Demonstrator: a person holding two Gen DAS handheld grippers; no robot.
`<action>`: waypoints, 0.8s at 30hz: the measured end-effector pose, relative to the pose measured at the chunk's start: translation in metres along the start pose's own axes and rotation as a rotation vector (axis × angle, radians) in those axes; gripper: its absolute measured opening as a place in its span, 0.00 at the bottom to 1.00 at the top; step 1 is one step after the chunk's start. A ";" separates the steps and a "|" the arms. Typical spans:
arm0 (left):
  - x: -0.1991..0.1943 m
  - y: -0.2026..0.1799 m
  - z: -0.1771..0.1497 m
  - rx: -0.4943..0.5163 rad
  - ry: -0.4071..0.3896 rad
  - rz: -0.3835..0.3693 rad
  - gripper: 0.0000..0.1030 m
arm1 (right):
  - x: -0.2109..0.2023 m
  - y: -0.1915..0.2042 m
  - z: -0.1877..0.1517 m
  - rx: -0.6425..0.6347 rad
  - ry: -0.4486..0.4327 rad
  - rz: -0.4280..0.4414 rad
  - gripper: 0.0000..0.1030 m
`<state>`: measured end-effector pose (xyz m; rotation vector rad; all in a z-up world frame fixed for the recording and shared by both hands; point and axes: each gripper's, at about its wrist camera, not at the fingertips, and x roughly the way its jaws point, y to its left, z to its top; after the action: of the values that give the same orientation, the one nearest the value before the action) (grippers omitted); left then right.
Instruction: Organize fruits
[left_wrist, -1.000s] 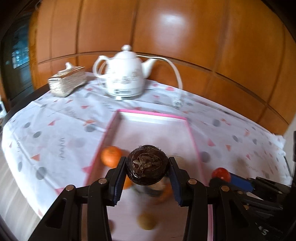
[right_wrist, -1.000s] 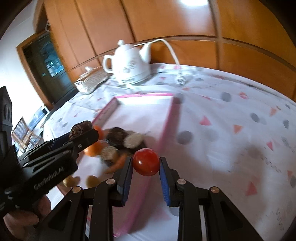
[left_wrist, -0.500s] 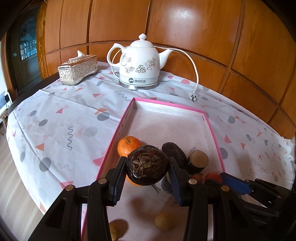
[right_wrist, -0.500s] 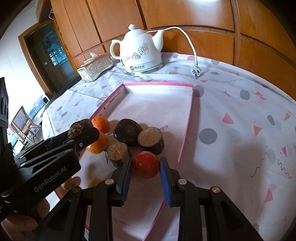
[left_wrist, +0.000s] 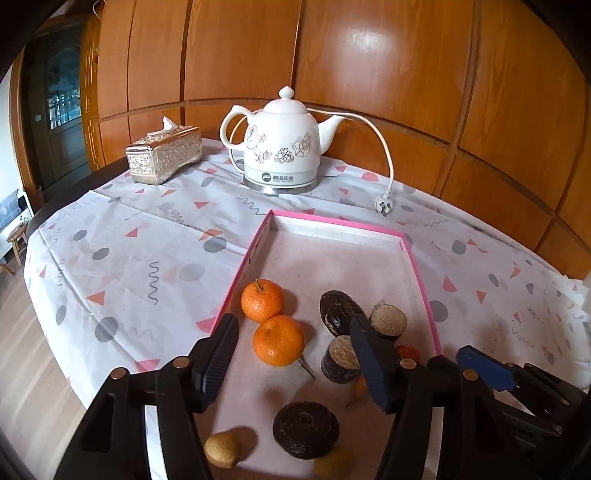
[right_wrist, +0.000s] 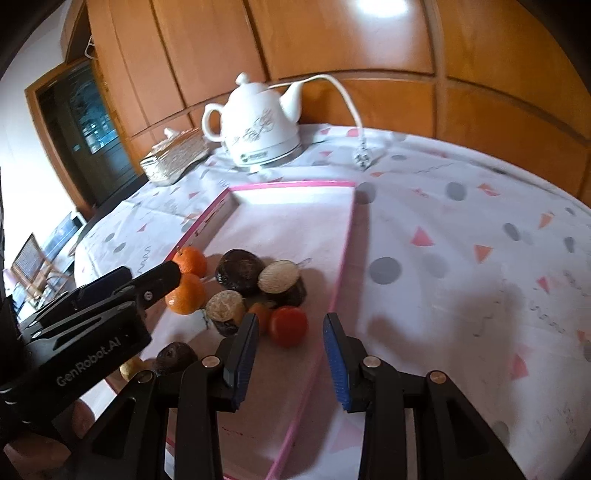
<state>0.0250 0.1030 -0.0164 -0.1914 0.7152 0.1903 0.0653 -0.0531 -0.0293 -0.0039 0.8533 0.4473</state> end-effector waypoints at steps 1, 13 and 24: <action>-0.002 0.000 -0.001 0.002 -0.003 0.002 0.66 | -0.004 0.000 -0.002 0.002 -0.011 -0.020 0.35; -0.036 -0.004 -0.014 0.012 -0.062 0.021 0.90 | -0.029 0.003 -0.024 -0.013 -0.056 -0.121 0.37; -0.047 -0.004 -0.013 0.002 -0.074 0.045 1.00 | -0.033 0.010 -0.026 -0.037 -0.059 -0.128 0.36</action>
<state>-0.0170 0.0911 0.0058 -0.1657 0.6467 0.2380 0.0240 -0.0616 -0.0214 -0.0784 0.7815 0.3409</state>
